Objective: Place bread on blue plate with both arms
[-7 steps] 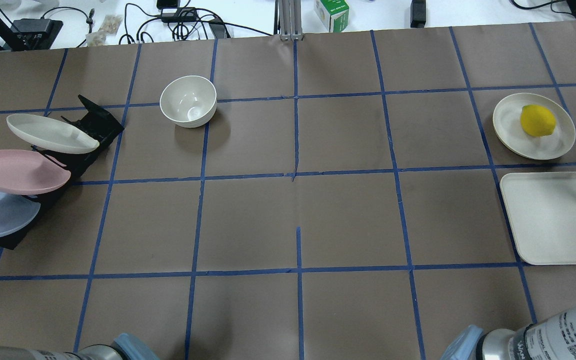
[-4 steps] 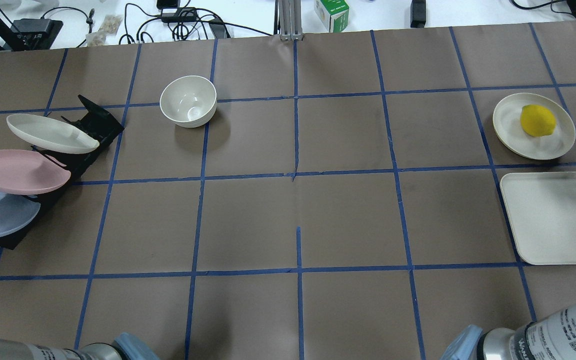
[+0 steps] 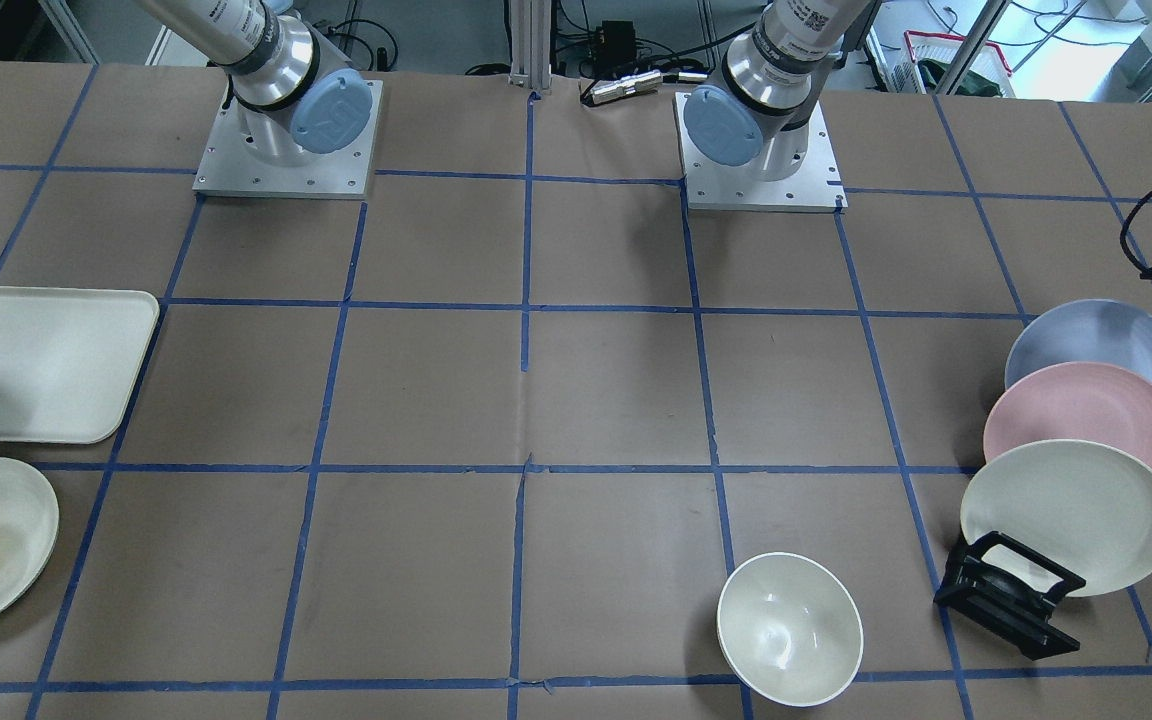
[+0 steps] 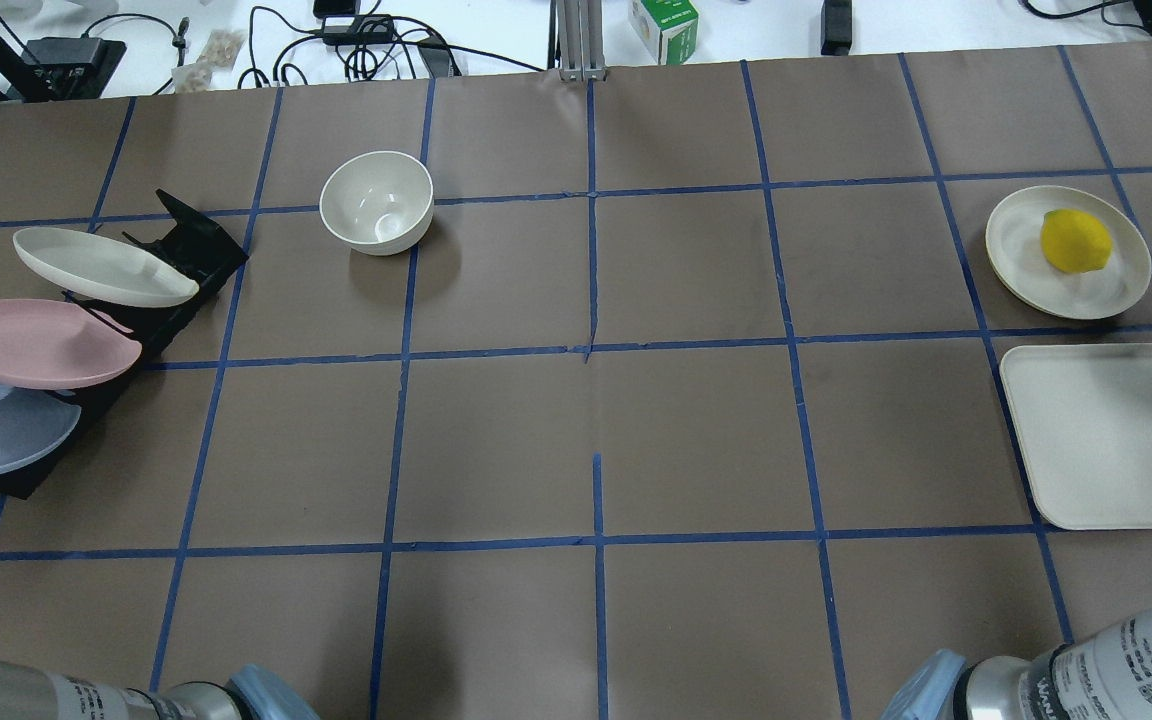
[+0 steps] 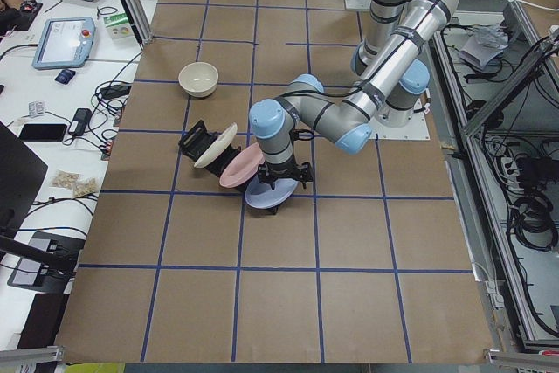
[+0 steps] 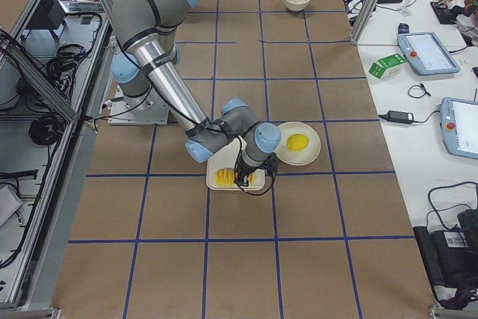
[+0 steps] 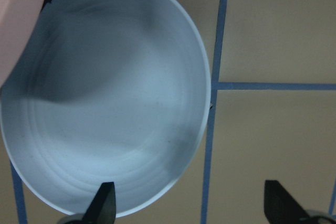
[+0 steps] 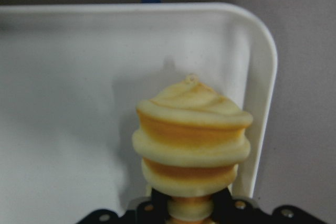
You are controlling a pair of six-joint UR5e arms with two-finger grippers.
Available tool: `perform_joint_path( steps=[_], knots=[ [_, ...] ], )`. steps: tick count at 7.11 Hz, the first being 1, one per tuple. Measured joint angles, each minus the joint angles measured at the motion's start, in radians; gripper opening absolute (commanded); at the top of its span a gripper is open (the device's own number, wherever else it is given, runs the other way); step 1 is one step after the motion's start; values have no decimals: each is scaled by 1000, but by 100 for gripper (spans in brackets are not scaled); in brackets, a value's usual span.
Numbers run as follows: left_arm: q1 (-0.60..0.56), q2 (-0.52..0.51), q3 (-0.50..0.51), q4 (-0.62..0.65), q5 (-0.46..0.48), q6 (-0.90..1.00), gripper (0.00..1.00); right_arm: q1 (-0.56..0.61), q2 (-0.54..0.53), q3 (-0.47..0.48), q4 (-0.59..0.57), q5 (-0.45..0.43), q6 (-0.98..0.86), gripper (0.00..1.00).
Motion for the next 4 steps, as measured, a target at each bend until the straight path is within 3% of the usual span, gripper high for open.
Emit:
perform_joint_path(
  steps=[4],
  knots=[
    [-5, 19, -66, 44, 28, 340, 100, 11, -81, -9, 67, 8, 26, 0]
  ],
)
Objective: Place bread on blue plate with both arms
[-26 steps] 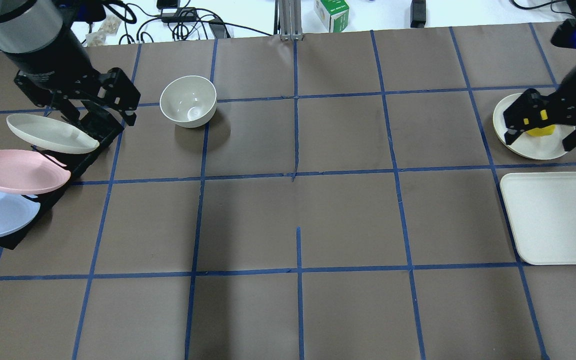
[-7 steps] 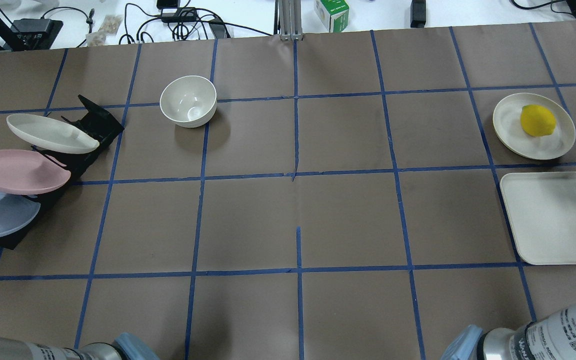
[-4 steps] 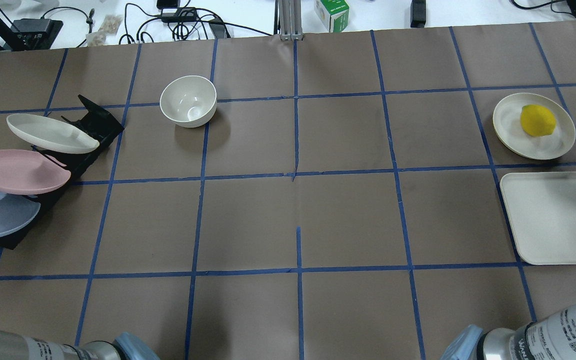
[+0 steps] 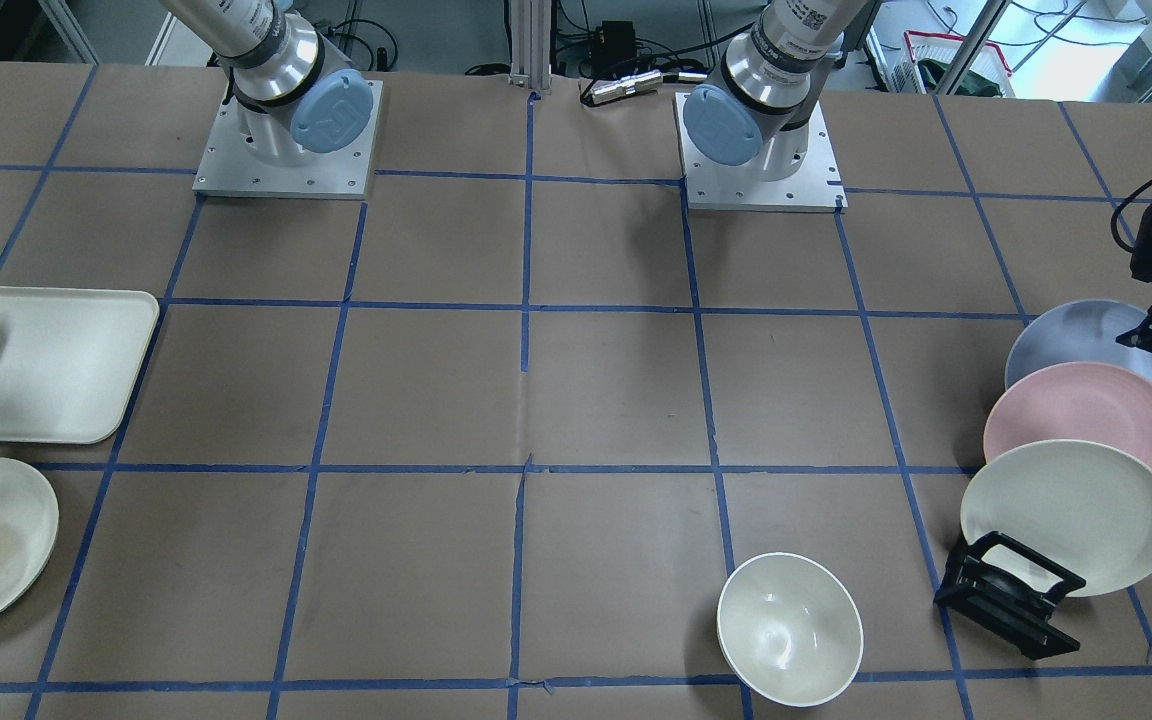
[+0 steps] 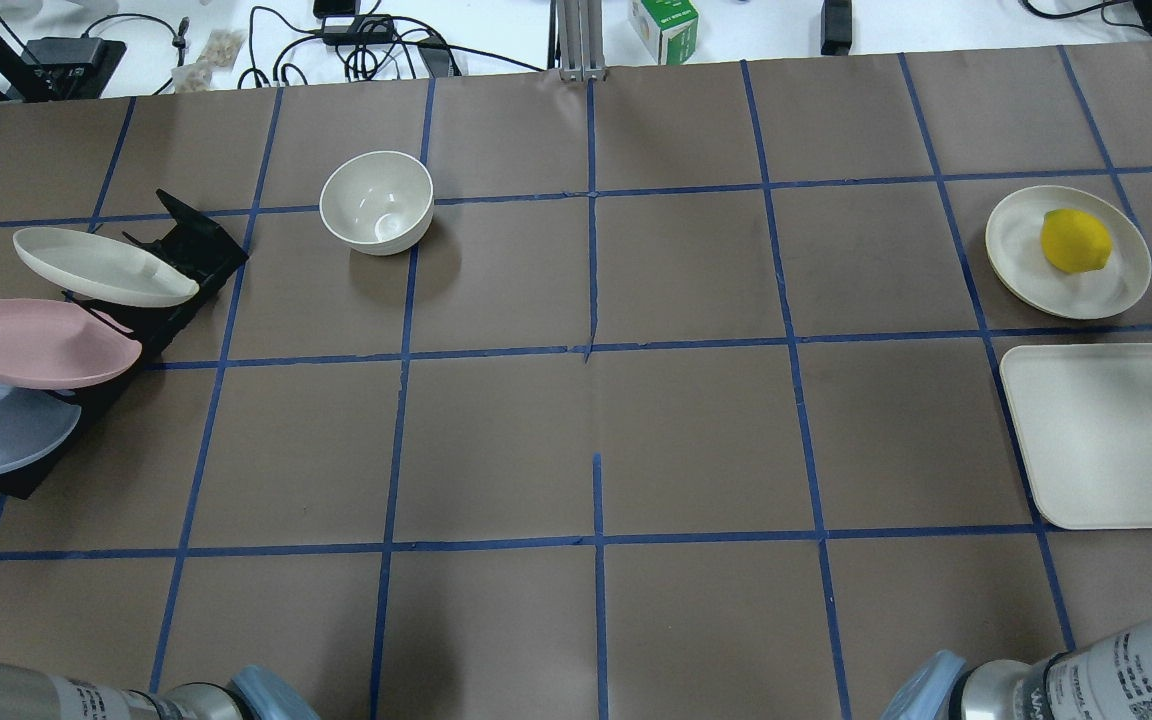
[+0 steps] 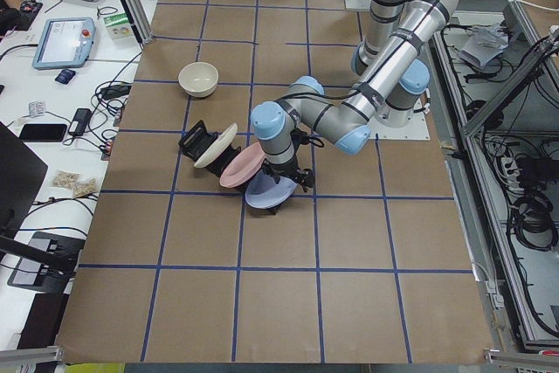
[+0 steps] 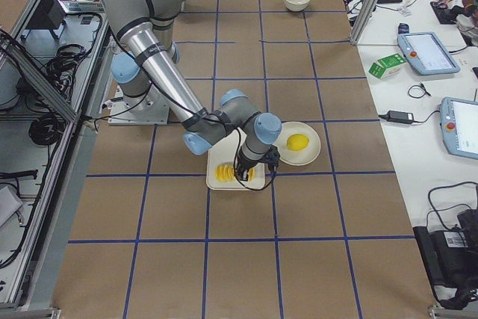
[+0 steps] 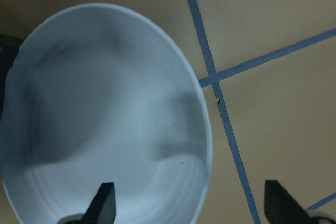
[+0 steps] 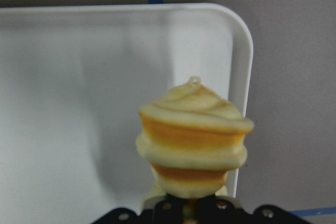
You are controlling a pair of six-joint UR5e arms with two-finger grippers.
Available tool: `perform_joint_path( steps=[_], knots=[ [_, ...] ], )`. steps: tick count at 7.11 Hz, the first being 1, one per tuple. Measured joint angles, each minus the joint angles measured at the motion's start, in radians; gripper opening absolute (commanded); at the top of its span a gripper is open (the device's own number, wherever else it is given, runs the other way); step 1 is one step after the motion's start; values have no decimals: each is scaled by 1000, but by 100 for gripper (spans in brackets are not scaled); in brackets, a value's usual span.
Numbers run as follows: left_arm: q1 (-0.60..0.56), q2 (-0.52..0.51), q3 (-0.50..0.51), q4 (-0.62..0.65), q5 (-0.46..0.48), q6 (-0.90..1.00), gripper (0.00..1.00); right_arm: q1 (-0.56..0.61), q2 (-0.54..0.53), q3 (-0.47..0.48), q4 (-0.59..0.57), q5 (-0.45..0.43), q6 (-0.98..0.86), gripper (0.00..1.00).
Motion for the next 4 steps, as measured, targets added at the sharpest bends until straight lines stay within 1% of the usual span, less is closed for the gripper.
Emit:
perform_joint_path(
  steps=[1, 3, 4],
  knots=[
    [4, 4, -22, 60, 6, 42, 100, 19, -23, -1, 15, 9, 24, 0],
    [23, 7, -36, 112, 4, 56, 66, 79, -92, -6, 81, 22, 87, 0],
    [28, 9, -36, 116, -1, 53, 54, 120, -136, -9, 135, 24, 141, 0]
  ],
)
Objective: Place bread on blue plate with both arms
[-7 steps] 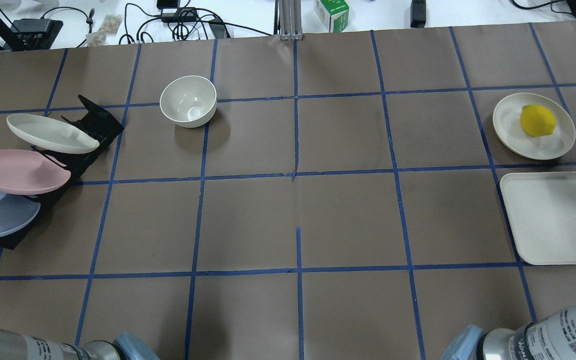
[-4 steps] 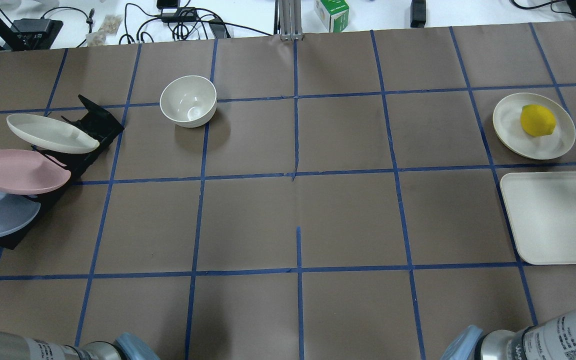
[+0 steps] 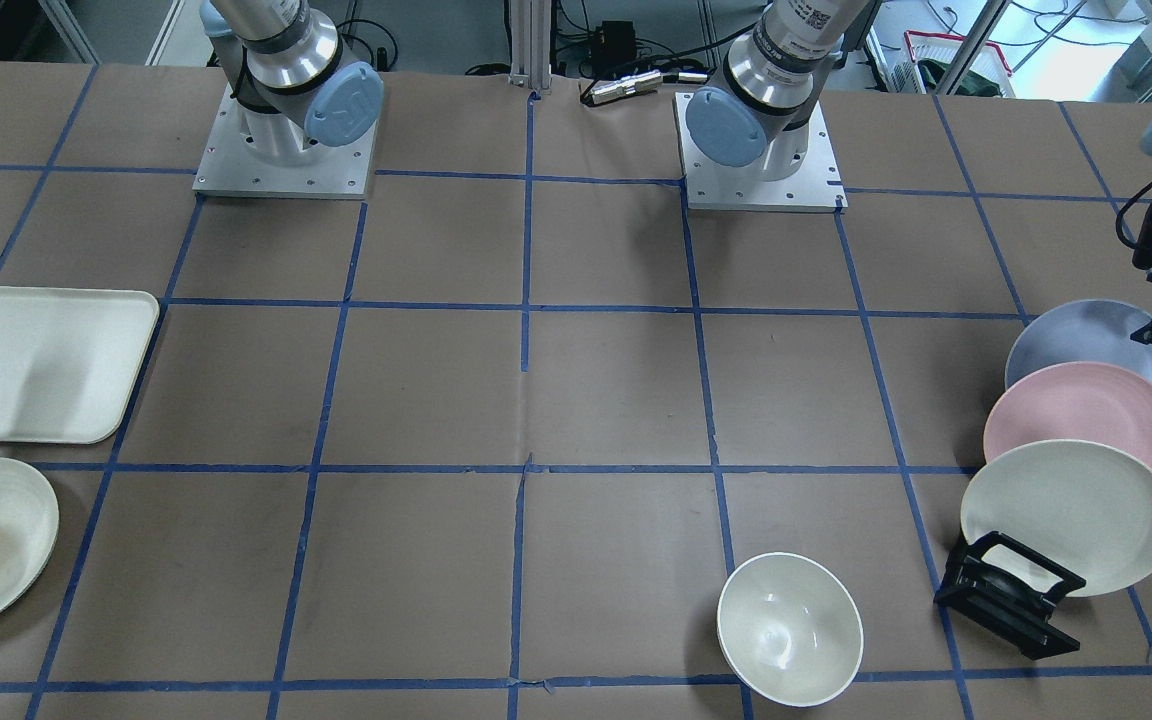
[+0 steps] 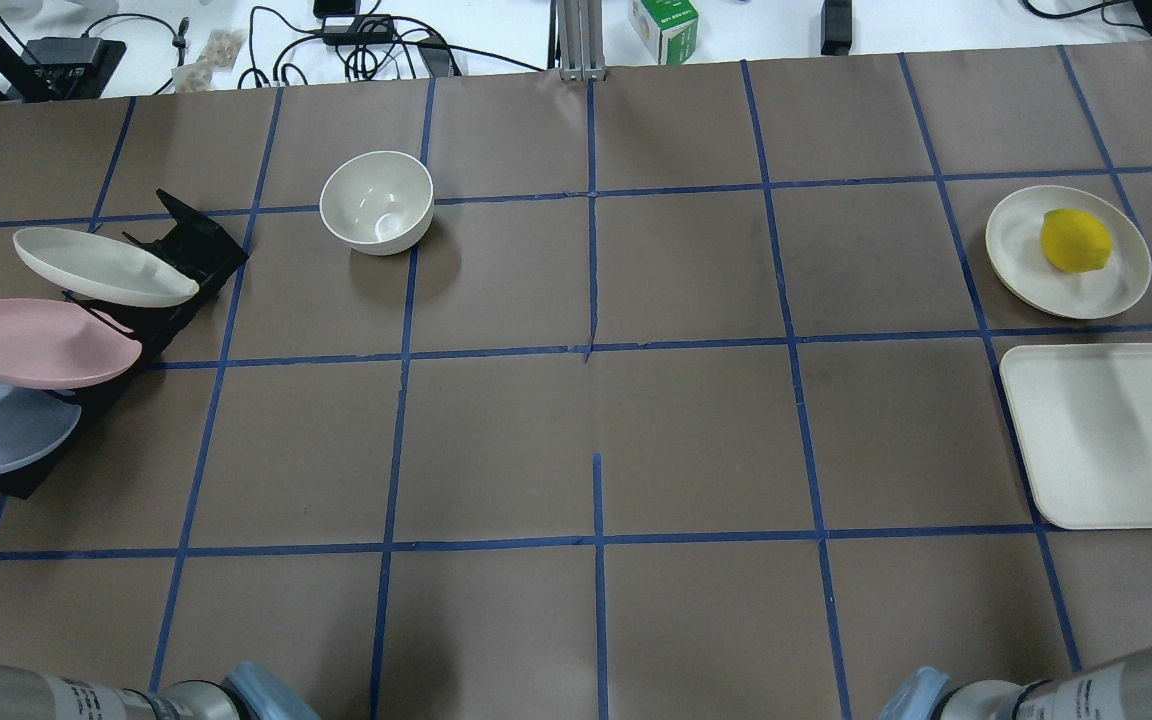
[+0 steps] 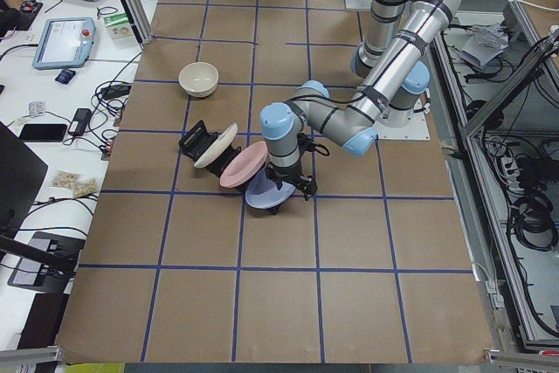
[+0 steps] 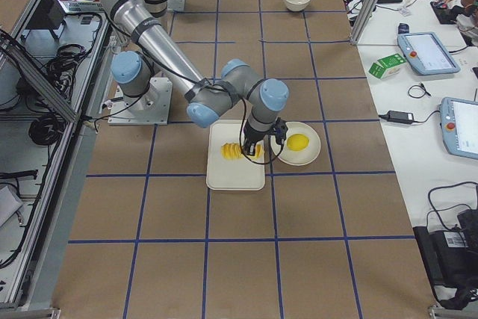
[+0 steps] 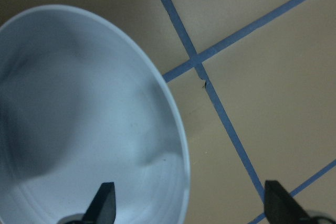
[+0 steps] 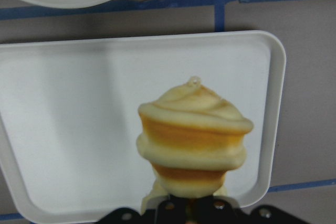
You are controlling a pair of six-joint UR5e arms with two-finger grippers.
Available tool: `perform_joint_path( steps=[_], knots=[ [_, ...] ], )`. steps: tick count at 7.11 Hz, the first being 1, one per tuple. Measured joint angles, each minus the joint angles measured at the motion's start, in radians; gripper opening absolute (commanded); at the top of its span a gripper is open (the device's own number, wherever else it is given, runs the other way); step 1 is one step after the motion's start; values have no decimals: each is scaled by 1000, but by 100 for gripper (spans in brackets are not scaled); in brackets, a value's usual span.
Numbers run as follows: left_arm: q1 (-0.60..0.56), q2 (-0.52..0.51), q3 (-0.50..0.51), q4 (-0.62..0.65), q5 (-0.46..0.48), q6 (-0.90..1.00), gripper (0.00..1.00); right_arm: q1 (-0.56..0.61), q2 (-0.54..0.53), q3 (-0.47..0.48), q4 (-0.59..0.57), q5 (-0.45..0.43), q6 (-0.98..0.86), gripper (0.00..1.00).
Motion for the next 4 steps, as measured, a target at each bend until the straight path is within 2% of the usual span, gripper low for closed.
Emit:
perform_joint_path(
  steps=[1, 2, 4],
  knots=[
    [2, 1, 0, -2, -4, -1, 39, 52, -41, -3, 53, 3, 61, 0],
    [4, 1, 0, -3, -6, -1, 21, 102, -73, -6, 95, 17, 113, 0],
    [4, 2, -1, -5, -8, 5, 0, 186, -132, -11, 155, 61, 194, 0]
  ],
)
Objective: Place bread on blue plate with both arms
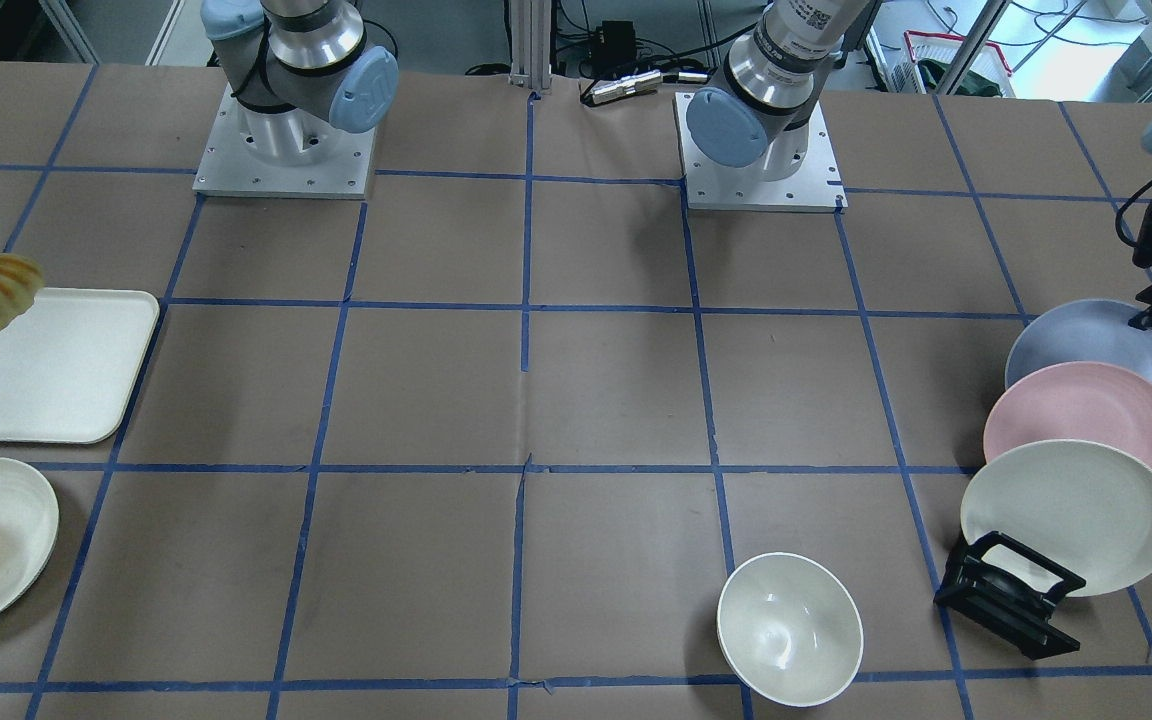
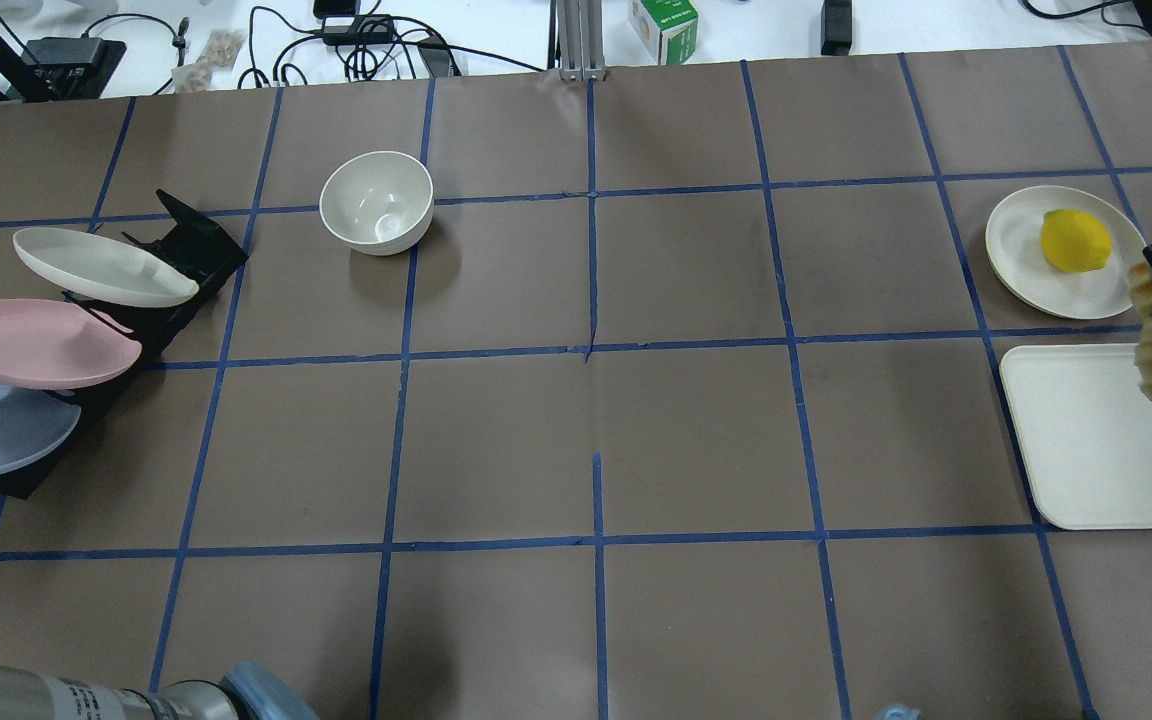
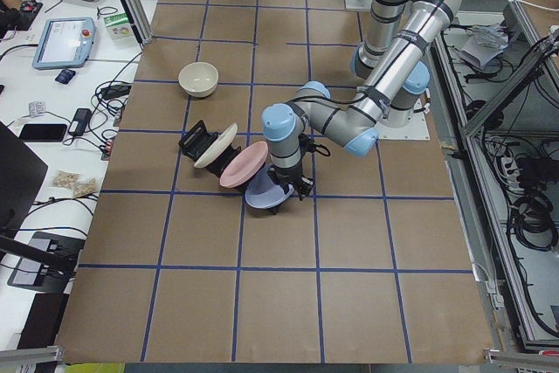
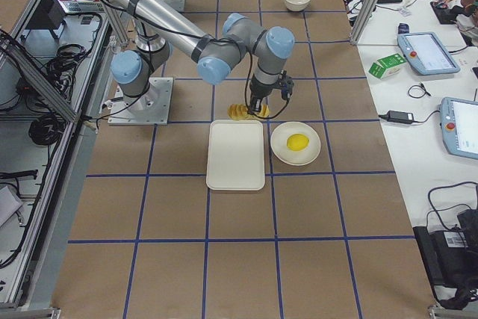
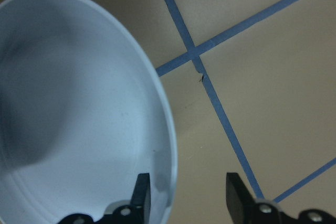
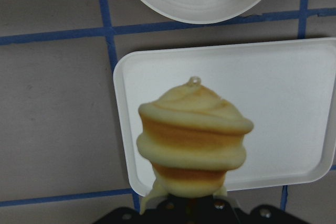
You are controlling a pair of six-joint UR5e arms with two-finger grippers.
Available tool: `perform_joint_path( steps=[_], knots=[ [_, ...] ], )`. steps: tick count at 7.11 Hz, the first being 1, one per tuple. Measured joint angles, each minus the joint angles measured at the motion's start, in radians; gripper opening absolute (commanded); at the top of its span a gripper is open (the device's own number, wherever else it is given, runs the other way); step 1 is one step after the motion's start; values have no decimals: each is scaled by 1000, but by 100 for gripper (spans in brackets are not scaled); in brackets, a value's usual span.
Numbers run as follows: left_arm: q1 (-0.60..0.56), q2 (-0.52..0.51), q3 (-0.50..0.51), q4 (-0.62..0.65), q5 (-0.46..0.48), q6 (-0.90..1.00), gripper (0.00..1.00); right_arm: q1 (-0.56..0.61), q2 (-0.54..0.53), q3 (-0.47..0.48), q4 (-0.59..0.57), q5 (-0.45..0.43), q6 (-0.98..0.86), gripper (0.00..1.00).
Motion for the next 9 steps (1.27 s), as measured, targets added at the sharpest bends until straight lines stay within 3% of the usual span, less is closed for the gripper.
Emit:
perform_joint_path(
  steps=[4, 9],
  knots=[
    [-5, 12, 9, -6, 0, 3, 0, 183, -84, -22, 71, 52, 174, 0],
    [-1, 97, 74, -70, 55, -2, 0, 356, -110, -65, 145, 129, 376, 0]
  ],
)
